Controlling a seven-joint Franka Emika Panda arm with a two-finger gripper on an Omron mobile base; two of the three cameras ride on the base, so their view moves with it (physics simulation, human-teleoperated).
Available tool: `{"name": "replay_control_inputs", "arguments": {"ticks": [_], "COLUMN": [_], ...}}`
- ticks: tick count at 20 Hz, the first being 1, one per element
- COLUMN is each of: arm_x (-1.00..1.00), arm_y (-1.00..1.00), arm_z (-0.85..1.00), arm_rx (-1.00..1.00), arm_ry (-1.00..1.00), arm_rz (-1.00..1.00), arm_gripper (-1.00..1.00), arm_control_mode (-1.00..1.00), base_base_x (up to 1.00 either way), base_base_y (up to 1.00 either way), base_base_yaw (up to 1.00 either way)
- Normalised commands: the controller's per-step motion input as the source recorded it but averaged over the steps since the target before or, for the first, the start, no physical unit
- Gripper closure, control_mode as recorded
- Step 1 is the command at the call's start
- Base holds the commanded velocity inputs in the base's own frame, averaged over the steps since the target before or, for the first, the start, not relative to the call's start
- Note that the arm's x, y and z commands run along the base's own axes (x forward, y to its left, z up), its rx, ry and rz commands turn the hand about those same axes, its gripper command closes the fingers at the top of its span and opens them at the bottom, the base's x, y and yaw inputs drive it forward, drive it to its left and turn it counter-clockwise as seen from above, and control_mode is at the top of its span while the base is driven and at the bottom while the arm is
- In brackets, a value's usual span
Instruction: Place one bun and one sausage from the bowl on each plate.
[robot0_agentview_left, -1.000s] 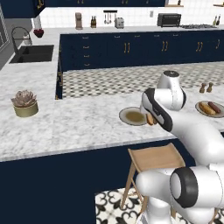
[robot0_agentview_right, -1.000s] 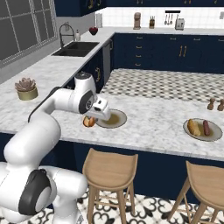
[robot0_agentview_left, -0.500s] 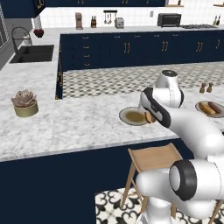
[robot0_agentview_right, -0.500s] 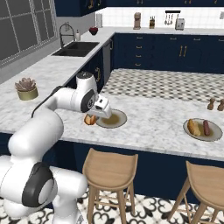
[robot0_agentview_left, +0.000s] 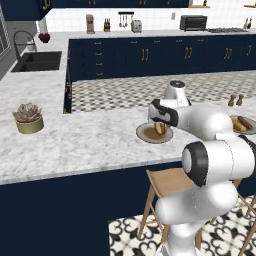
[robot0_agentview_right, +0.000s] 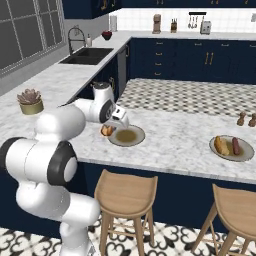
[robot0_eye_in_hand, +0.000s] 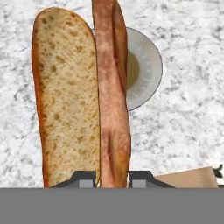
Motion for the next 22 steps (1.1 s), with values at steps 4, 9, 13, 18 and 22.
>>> {"name": "replay_control_inputs", "arguments": {"ticks": [4, 9, 13, 18, 22], "arm_x": [0.69, 0.54, 0.53, 0.53, 0.44], "arm_y": [0.01, 0.00, 0.00, 0.03, 0.09], "arm_z": [-0.53, -0.57, -0.31, -0.19, -0.34], "arm_rx": [0.00, 0.00, 0.00, 0.00, 0.00], "arm_ry": [0.00, 0.00, 0.00, 0.00, 0.00], "arm_rz": [0.00, 0.00, 0.00, 0.00, 0.00], "arm_gripper": [1.00, 1.00, 1.00, 1.00, 1.00], "arm_control_mode": [-1.00, -1.00, -1.00, -1.00, -1.00], "base_base_x": [0.00, 0.00, 0.00, 0.00, 0.00], "base_base_y": [0.00, 0.00, 0.00, 0.00, 0.00], "base_base_yaw": [0.00, 0.00, 0.00, 0.00, 0.00]}}
